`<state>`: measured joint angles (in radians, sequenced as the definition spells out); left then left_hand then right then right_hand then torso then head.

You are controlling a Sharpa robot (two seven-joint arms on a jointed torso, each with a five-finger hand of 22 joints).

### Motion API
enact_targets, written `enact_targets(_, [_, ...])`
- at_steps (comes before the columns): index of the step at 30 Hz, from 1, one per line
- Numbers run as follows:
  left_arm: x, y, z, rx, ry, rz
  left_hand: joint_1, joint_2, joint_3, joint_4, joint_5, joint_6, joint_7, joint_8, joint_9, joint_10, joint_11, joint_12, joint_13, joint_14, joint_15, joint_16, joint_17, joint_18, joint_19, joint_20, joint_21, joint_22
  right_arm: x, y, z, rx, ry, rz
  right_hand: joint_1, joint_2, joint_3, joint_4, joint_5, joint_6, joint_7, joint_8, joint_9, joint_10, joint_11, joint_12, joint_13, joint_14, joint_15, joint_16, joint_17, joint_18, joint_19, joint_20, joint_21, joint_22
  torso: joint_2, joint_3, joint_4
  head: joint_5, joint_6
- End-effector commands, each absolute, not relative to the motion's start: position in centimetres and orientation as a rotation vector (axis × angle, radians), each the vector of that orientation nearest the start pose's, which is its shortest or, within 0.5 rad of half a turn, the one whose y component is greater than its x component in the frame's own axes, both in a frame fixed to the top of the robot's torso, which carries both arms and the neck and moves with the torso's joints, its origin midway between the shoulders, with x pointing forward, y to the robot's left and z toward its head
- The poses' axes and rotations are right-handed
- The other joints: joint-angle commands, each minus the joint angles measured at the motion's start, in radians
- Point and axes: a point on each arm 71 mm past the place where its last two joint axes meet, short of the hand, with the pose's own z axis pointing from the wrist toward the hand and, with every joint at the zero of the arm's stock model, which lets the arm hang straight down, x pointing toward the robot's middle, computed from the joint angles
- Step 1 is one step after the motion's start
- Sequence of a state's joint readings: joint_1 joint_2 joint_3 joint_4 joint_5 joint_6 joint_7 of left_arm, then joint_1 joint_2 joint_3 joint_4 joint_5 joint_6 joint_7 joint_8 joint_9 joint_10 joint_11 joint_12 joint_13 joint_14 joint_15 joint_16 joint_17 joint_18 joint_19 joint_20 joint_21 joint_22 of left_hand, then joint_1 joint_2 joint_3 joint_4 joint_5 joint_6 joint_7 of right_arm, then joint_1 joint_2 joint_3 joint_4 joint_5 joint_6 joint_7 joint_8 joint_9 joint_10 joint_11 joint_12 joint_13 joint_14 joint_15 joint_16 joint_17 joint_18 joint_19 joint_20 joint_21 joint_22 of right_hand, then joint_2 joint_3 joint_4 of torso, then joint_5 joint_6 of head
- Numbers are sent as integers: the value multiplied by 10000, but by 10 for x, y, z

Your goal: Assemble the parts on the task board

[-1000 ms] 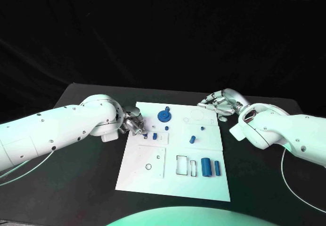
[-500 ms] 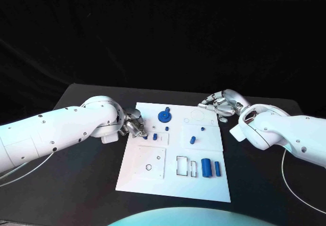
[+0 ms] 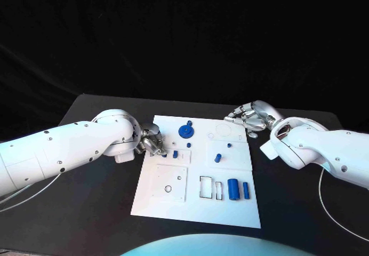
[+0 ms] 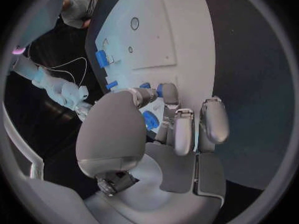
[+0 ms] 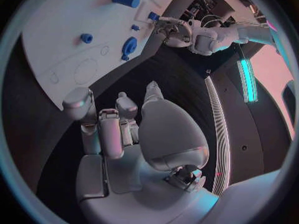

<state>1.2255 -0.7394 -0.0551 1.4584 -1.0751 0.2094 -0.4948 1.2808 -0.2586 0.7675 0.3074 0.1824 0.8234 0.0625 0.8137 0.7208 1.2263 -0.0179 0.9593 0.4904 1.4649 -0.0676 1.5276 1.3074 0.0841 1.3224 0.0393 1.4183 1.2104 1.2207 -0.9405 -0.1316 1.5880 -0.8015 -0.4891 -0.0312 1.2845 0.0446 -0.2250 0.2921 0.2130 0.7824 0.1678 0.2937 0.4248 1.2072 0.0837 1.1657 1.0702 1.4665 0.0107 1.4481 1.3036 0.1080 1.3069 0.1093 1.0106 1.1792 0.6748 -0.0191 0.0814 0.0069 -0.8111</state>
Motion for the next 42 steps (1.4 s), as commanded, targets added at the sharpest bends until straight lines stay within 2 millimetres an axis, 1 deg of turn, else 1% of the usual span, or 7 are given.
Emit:
enact_targets(1, [482, 179, -229, -649, 23977, -4431, 52, 33, 1643, -1600, 55, 127, -62, 29, -7, 76, -24, 55, 7, 817, -62, 41, 1719, -49, 57, 17, 62, 8, 468, -242, -203, 5222, 17151, 8674, 11, 41, -37, -5, 38, -55, -1, 63, -13, -5, -5, 33, -15, 375, -34, -56, 14, 100, 57, 18, -24, 13, -1, 5, 5, -6, -10])
enact_targets(16, [481, 173, -238, -711, 24282, -4353, -97, -15, 1723, -1641, 91, 177, -80, 51, -20, 180, -40, 129, 127, 818, -74, 41, 1719, -53, 68, 4, 75, 31, 467, -243, -203, 5228, 17144, 8665, 11, 41, -37, -5, 38, -55, -1, 63, -13, -5, -5, 33, -15, 375, -34, -56, 14, 100, 57, 18, -24, 13, 3, -5, -6, -22, -12])
enact_targets(31, [481, 171, -242, -794, 24455, -4230, -422, -111, 1760, -1651, 110, 214, -120, 85, -36, 259, -66, 125, 131, 819, -94, 40, 1720, -57, 76, -15, 82, 54, 467, -243, -203, 5231, 17135, 8658, 11, 41, -37, -5, 38, -55, -1, 63, -13, -5, -5, 33, -15, 375, -34, -56, 14, 100, 57, 18, -24, 13, -4, 3, -2, -56, -76])
enact_targets(33, [482, 172, -243, -886, 24440, -4207, -624, -160, 1686, -1587, 73, 208, -157, 99, -42, 285, -87, 108, 108, 820, -105, 40, 1721, -54, 64, -22, 70, 42, 468, -243, -203, 5231, 17132, 8656, 11, 41, -37, -5, 38, -55, -1, 63, -13, -5, -5, 33, -15, 375, -34, -56, 14, 100, 57, 18, -24, 13, -2, -1, 1, -58, -71])
enact_targets(36, [482, 174, -243, -1007, 24416, -4192, -1099, -244, 1355, -1335, 22, 258, -263, 104, -98, 287, -152, 79, 70, 820, -157, 39, 1720, -51, 53, -64, 42, 26, 468, -243, -203, 5232, 17126, 8655, 44, 81, -127, -5, 69, -68, -2, 91, -22, -30, -6, 22, -58, 374, -36, -63, 8, 107, 46, 16, -68, -2, -8, 4, 0, -63, -71])
enact_targets(41, [483, 176, -243, -1196, 24337, -4185, -1997, -302, 353, -595, -45, 434, -300, 21, -282, 218, -169, 106, 87, 819, -176, 37, 1720, -54, 51, -87, -5, -7, 468, -243, -203, 5231, 17119, 8656, 44, 81, -127, -5, 69, -68, -2, 91, -22, -30, -6, 22, -58, 374, -36, -63, 8, 107, 46, 16, -68, -2, -4, 2, -1, -61, -54])
enact_targets(42, [483, 176, -242, -1231, 24312, -4191, -2066, -294, 240, -521, -47, 451, -277, 18, -294, 215, -162, 110, 91, 819, -176, 37, 1720, -52, 56, -94, -5, -2, 468, -243, -203, 5230, 17118, 8656, 44, 81, -127, -5, 69, -68, -2, 91, -22, -30, -6, 22, -58, 374, -36, -63, 8, 107, 46, 16, -68, -2, -3, 2, -3, -61, -50])
